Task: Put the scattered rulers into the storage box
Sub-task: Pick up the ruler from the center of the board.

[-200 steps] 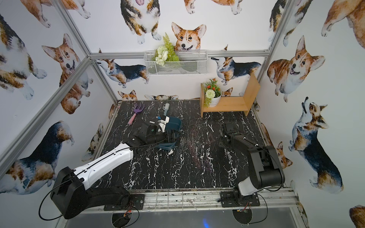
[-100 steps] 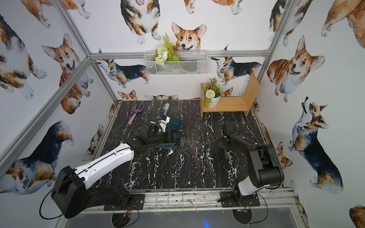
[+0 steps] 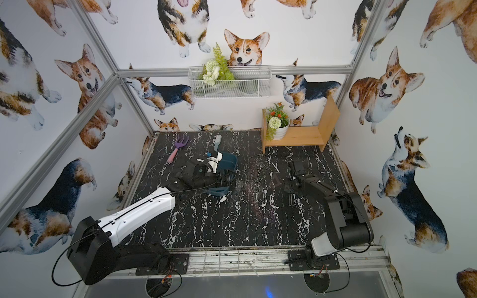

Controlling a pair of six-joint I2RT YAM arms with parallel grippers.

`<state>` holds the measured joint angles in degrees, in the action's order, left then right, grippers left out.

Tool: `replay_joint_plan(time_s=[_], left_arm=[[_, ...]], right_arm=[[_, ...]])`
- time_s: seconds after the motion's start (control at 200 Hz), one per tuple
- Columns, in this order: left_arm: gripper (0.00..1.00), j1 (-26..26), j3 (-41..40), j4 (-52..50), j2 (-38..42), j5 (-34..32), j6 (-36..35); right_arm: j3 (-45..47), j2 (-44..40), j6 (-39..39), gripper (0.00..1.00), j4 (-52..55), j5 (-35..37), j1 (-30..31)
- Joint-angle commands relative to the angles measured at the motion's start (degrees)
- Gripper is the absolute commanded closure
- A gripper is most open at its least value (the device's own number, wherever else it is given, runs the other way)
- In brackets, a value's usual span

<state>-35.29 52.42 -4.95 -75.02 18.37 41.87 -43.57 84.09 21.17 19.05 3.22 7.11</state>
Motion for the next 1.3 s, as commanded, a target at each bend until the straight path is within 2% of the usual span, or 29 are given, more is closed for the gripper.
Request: replay_joint_plan(time_s=[0.0, 0.27, 0.721, 0.966, 1.296], left_arm=[[0.22, 0.0, 0.2, 1.8, 0.4, 0.3, -0.3], [0.23, 0.0, 0.4, 1.8, 0.9, 1.0, -0.6], [0.27, 0.0, 0.0, 4.9, 1.7, 5.7, -0.6], [0.31, 1.4, -0.5, 7.3, 2.1, 9.1, 0.4], [0.37, 6.0, -4.7, 16.3, 3.0, 15.8, 6.5]], right_arm=[[-0.9, -2.0, 1.1, 1.0, 1.3, -1.7, 0.1], [-1.7, -8.6, 3.1, 1.0, 0.8, -11.1, 0.2], [-0.2, -13.5, 12.4, 1.0, -9.8, -37.0, 1.5], [0.1, -13.1, 18.9, 1.0, -17.5, -43.9, 5.7], [-0.7, -11.1, 27.0, 1.0, -28.0, -48.3, 12.3]])
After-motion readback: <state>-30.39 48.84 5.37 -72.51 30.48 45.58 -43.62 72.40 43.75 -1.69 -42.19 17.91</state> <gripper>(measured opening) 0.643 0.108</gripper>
